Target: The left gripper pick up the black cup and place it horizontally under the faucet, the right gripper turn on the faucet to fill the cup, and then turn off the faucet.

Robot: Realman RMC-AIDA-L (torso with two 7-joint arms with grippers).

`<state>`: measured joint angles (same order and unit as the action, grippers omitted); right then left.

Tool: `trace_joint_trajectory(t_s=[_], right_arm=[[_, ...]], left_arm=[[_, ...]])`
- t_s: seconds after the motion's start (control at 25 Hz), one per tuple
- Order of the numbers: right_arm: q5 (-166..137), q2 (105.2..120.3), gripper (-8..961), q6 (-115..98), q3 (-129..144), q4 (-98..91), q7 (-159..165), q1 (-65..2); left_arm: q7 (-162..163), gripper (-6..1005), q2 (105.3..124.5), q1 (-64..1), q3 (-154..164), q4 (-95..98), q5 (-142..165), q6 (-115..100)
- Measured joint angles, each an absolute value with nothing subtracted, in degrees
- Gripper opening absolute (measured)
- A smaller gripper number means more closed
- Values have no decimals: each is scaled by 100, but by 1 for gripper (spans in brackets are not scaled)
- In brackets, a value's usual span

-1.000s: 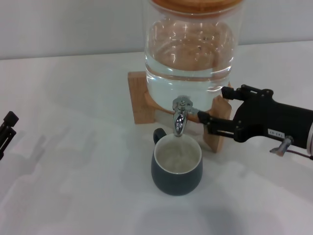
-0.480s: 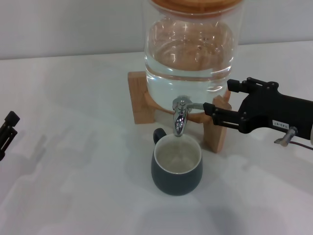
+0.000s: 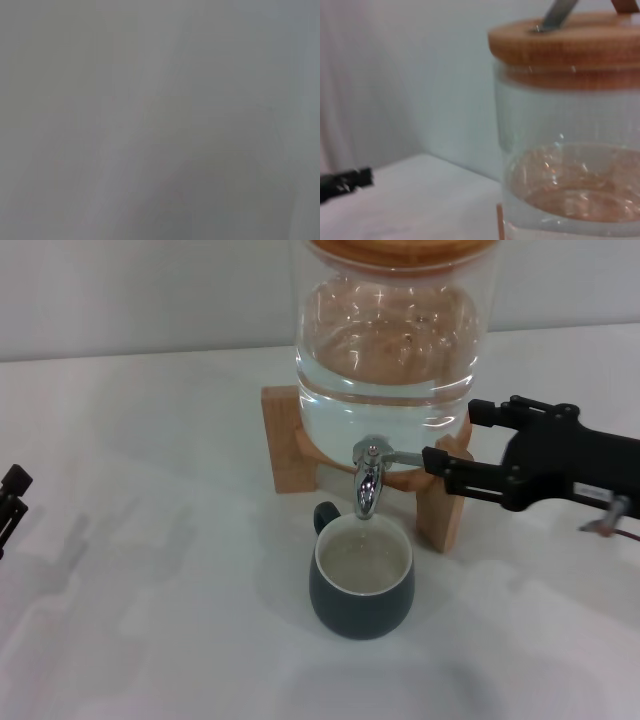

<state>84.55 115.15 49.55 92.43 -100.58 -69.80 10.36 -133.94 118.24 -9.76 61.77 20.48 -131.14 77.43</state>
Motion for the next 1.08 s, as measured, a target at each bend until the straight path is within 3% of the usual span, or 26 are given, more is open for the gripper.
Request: trace_joint_trajectory(t_s=[0.52, 1.08], right_arm=[[10644, 11541, 770, 8646, 6134, -8328, -8525, 872], [10528, 11517, 770, 9690, 3746, -4775, -11323, 348]], left_arm=[[-13400, 605, 11839, -975, 5931, 2065, -13125, 7810], [-13695, 605, 11901, -883, 5176, 2046, -13141, 8146]])
